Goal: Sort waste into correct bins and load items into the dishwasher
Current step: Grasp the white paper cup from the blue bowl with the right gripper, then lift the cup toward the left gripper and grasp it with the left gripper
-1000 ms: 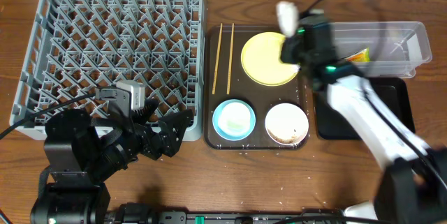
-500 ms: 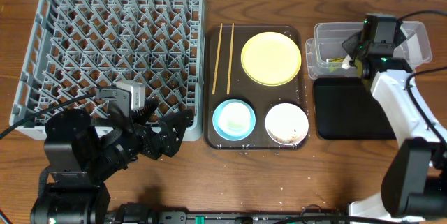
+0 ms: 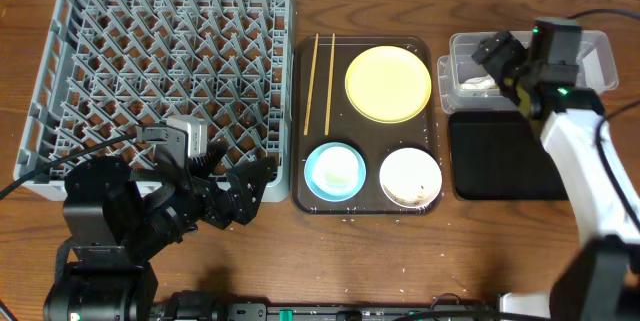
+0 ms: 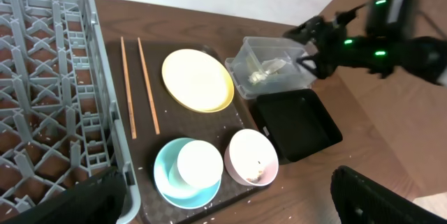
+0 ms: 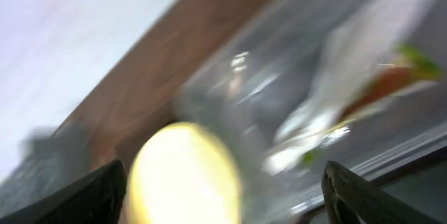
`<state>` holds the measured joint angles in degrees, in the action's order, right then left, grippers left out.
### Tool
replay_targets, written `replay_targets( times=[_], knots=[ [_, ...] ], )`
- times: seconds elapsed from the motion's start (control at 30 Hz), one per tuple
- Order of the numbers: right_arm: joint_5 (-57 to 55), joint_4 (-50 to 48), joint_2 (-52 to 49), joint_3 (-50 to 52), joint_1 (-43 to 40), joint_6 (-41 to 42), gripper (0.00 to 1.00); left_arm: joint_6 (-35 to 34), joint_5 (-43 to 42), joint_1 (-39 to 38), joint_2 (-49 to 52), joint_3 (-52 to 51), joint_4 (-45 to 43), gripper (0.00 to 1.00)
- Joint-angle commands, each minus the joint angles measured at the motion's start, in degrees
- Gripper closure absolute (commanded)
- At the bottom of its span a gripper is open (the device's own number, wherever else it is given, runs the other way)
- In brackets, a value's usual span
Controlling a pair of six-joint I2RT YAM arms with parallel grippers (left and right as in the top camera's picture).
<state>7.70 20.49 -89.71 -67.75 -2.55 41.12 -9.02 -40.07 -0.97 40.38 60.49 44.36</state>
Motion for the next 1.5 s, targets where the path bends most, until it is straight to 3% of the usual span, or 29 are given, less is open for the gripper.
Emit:
replay_targets(
  times=[0.0,0.23,0.37,0.47,0.67,0.8,0.87,0.93,1.0,1.03,1.3,1.47],
  knots=[
    [13.2,3.8,5.7,-0.1,2.9,-12.3,0.13,0.1,0.3,-0.1,0.0,1.2,-0.2,0.05],
    [15.9,19.3,5.9,0.0,14.2,-24.0,0.21,0.2,0.3,-0.1,0.0,1.2,-0.3,0.05],
    [15.9,22.7,4.2,0.0,21.9,-27.8,0.25,-0.1,0.7,-0.1,0.0,1.2,-0.6,0.05],
    [14.1,23.1,2.2,0.0,28.1,-29.5,0.34,-5.9,7.6,-0.1,0.0,1.2,1.8,0.05],
    [-1.8,22.5,-2.8,0.0,37.5,-26.1,0.45,-12.9,24.3,-0.1,0.0,1.2,9.2,0.05],
    [-8.2,21.1,-6.3,0.0,40.1,-23.8,0.49,-13.0,20.7,-0.1,-0.1,1.3,8.2,0.05],
    [-6.0,20.0,-8.1,0.0,40.8,-23.8,0.58,-12.9,20.7,-0.1,0.0,1.3,8.1,0.05],
    [-4.3,19.4,-9.8,0.0,41.4,-23.8,0.8,-13.0,20.0,-0.1,0.0,1.2,7.4,0.05],
    [-4.0,19.4,-9.8,0.0,41.4,-23.8,0.96,-13.0,19.7,-0.1,0.0,1.2,7.5,0.05],
    [-4.0,19.4,-9.4,0.0,41.4,-23.8,0.99,-13.0,19.7,-0.1,0.0,1.2,7.5,0.05],
    [0.2,19.6,-0.3,-0.1,38.0,-28.7,0.99,-13.0,12.9,-0.1,2.0,1.2,4.3,0.05],
    [5.2,17.1,8.7,-0.1,31.1,-30.1,0.99,-13.9,0.1,-0.1,6.2,1.2,-1.3,0.07]
  ],
)
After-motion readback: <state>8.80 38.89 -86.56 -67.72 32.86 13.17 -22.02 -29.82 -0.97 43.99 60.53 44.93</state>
